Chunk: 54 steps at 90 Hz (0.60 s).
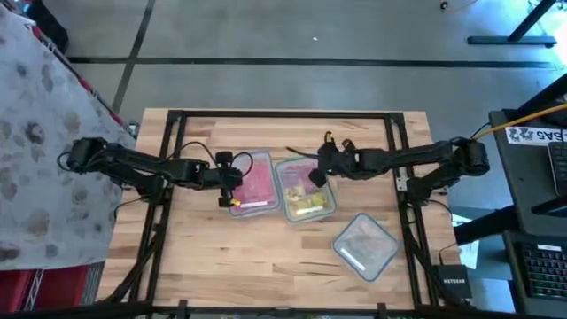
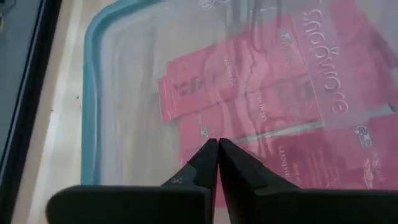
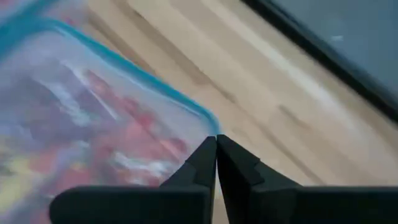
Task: Sort candy
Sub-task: Adjust all the transparent bins closer together
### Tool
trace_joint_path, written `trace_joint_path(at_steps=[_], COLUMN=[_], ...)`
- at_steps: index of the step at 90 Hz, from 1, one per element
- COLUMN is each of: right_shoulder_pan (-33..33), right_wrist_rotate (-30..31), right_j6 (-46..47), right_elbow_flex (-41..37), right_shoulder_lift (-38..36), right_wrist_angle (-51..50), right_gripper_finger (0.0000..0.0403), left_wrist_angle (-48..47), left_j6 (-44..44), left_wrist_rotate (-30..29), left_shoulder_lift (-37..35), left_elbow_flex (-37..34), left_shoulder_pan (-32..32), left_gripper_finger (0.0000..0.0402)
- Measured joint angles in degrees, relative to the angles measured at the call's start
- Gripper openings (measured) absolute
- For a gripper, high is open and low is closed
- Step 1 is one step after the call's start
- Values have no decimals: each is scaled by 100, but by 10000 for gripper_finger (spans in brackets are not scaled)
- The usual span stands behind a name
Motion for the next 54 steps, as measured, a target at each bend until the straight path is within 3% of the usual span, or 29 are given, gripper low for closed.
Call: trace_joint_path(at_steps=[8, 15, 29, 40, 47, 54], right_shoulder_pan=[364, 846, 2235, 3378, 4049, 4643], right_wrist_rotate=[35, -400, -2242, -3221, -3387, -3182], right_j6=[35, 249, 916, 2353, 3457, 4571], right_elbow_flex=[399, 724, 1193, 1198, 1096, 963], right_shoulder_lift=[-119, -218, -366, -380, -341, -280], right_wrist_angle=[-827, -1693, -2249, -1614, -1293, -1491], right_gripper_finger=[0, 0, 0, 0, 0, 0], left_wrist_angle=[-92, -113, -98, -73, -54, -29], left_j6=[14, 14, 14, -9, -80, -114], left_wrist_rotate=[-36, -54, -59, -61, -87, -78], left_shoulder_lift=[-2, -7, -4, -4, -2, 0], left_elbow_flex=[2, 0, -1, -7, -9, -9], left_shoulder_pan=[1, 1, 1, -2, -16, -15], left_gripper_finger=[0, 0, 0, 0, 0, 0])
